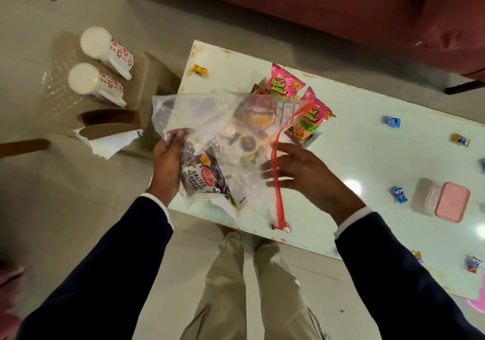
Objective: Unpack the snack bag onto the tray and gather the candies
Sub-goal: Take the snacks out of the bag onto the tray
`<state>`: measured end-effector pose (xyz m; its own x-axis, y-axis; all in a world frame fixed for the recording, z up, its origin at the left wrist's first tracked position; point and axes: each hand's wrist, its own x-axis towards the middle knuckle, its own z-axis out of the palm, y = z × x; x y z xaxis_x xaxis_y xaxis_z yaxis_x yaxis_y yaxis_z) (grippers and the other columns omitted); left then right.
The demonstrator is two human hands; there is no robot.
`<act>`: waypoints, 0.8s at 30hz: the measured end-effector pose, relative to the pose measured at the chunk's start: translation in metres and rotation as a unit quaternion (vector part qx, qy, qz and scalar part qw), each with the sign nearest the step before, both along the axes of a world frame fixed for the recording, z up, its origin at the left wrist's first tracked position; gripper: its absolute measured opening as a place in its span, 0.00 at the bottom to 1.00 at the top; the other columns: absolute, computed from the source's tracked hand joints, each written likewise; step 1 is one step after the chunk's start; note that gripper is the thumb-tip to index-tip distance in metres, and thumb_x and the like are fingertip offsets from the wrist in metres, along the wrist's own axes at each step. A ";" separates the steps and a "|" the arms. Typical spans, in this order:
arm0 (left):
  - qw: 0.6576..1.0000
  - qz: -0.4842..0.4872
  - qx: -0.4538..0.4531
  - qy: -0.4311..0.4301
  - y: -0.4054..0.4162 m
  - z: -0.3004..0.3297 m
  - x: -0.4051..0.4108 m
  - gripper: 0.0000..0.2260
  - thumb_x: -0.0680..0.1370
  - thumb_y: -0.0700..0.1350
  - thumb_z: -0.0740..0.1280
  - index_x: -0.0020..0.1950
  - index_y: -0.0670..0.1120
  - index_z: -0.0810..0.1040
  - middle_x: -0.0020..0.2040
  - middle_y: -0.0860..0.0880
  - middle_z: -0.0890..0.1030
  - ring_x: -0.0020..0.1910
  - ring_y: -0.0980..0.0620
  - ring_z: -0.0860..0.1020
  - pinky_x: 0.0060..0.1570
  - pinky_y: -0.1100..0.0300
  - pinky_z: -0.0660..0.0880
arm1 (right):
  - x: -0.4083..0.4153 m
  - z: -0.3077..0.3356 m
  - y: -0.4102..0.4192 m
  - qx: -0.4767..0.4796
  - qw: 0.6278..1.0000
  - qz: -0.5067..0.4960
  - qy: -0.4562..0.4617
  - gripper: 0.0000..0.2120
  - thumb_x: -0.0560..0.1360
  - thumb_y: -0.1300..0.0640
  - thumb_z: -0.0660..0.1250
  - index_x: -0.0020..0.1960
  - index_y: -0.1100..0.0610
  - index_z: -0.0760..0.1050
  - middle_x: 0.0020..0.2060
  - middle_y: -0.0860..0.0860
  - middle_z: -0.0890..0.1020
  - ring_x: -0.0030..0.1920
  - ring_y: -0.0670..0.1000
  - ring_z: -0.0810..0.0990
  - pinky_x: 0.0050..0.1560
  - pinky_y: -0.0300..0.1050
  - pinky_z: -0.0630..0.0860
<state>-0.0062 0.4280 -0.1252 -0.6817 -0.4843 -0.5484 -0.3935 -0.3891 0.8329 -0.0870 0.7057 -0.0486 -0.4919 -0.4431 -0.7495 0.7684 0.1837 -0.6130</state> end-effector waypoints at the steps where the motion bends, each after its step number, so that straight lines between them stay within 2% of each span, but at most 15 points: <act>1: 1.000 0.007 0.011 0.007 -0.002 0.000 0.001 0.14 0.84 0.43 0.65 0.45 0.53 0.88 0.45 0.53 0.88 0.46 0.54 0.86 0.46 0.58 0.83 | 0.000 -0.001 0.000 -0.034 0.996 -0.045 -0.062 0.17 0.82 0.68 0.58 0.68 0.58 0.72 0.55 0.64 0.83 0.48 0.62 0.85 0.46 0.55 0.84; 3: 0.999 0.011 0.023 0.019 -0.004 0.000 0.004 0.12 0.84 0.44 0.65 0.47 0.53 0.88 0.47 0.51 0.88 0.49 0.51 0.86 0.50 0.55 0.83 | 0.001 -0.002 0.001 -0.051 0.990 -0.063 -0.116 0.16 0.82 0.67 0.57 0.67 0.57 0.73 0.57 0.62 0.83 0.45 0.60 0.86 0.37 0.49 0.83; 4: 0.999 0.010 0.022 0.022 -0.005 0.000 0.006 0.12 0.84 0.45 0.66 0.48 0.53 0.88 0.46 0.50 0.87 0.48 0.49 0.85 0.50 0.53 0.83 | 0.002 -0.004 0.002 -0.048 0.990 -0.058 -0.115 0.16 0.82 0.67 0.57 0.67 0.58 0.74 0.58 0.61 0.83 0.46 0.60 0.87 0.36 0.49 0.83; 6: 1.000 0.008 0.011 0.020 -0.006 -0.001 0.011 0.11 0.84 0.46 0.66 0.48 0.53 0.87 0.43 0.51 0.85 0.45 0.49 0.82 0.49 0.52 0.80 | 0.005 -0.007 0.001 -0.042 0.993 -0.057 -0.096 0.13 0.81 0.68 0.59 0.63 0.61 0.75 0.59 0.58 0.82 0.54 0.62 0.86 0.42 0.57 0.84; 8: 1.000 0.012 0.001 0.018 -0.007 -0.002 0.014 0.10 0.84 0.46 0.66 0.48 0.53 0.87 0.43 0.52 0.84 0.45 0.51 0.82 0.51 0.53 0.79 | 0.007 -0.010 0.002 -0.052 0.993 -0.050 -0.090 0.12 0.80 0.71 0.58 0.57 0.61 0.77 0.60 0.58 0.81 0.62 0.63 0.81 0.55 0.70 0.79; 10: 0.999 0.028 0.007 0.020 -0.008 -0.002 0.017 0.11 0.84 0.46 0.66 0.48 0.54 0.87 0.47 0.51 0.86 0.49 0.49 0.84 0.54 0.50 0.81 | 0.007 -0.009 0.004 -0.093 0.988 -0.048 -0.116 0.12 0.80 0.71 0.58 0.57 0.63 0.77 0.64 0.62 0.80 0.64 0.65 0.79 0.59 0.73 0.76; 13: 0.999 0.050 0.002 0.020 -0.009 -0.002 0.019 0.09 0.84 0.46 0.66 0.49 0.52 0.86 0.50 0.51 0.86 0.53 0.48 0.84 0.59 0.48 0.80 | 0.007 -0.003 0.004 -0.117 0.983 0.011 -0.139 0.16 0.82 0.67 0.58 0.68 0.61 0.73 0.62 0.66 0.80 0.59 0.68 0.82 0.52 0.67 0.81; 16: 0.998 0.064 -0.022 0.016 -0.008 0.003 0.020 0.11 0.84 0.46 0.65 0.48 0.53 0.87 0.47 0.53 0.87 0.49 0.52 0.85 0.52 0.55 0.82 | 0.011 -0.003 0.003 -0.095 0.985 0.083 -0.122 0.22 0.83 0.66 0.57 0.74 0.52 0.69 0.64 0.62 0.79 0.57 0.68 0.83 0.47 0.65 0.83; 19: 0.998 0.047 -0.042 0.023 -0.008 0.008 0.021 0.14 0.85 0.46 0.64 0.48 0.58 0.87 0.46 0.55 0.86 0.48 0.52 0.84 0.50 0.55 0.82 | 0.017 -0.007 0.006 -0.115 0.979 0.076 -0.150 0.32 0.82 0.67 0.60 0.78 0.40 0.60 0.69 0.59 0.75 0.56 0.68 0.84 0.41 0.59 0.84; 20: 0.998 0.043 -0.040 0.027 -0.009 0.009 0.021 0.14 0.85 0.46 0.64 0.48 0.58 0.87 0.46 0.54 0.86 0.48 0.52 0.84 0.51 0.54 0.81 | 0.017 -0.008 0.009 -0.129 0.976 0.094 -0.147 0.33 0.81 0.66 0.62 0.78 0.40 0.60 0.68 0.60 0.76 0.53 0.65 0.85 0.39 0.56 0.84; 22: 0.998 0.038 -0.020 0.038 -0.008 0.010 0.020 0.13 0.85 0.45 0.64 0.49 0.57 0.87 0.48 0.53 0.86 0.51 0.50 0.84 0.54 0.51 0.82 | 0.012 -0.015 0.010 -0.133 0.970 0.174 -0.107 0.29 0.80 0.61 0.66 0.77 0.49 0.63 0.63 0.63 0.80 0.41 0.54 0.87 0.33 0.44 0.82; 24: 0.999 0.028 -0.001 0.043 -0.005 0.010 0.020 0.13 0.85 0.45 0.64 0.49 0.58 0.87 0.50 0.52 0.87 0.54 0.49 0.85 0.58 0.50 0.82 | 0.010 -0.014 0.001 -0.086 0.967 0.235 -0.053 0.22 0.80 0.59 0.67 0.74 0.51 0.71 0.57 0.57 0.85 0.37 0.43 0.85 0.35 0.35 0.80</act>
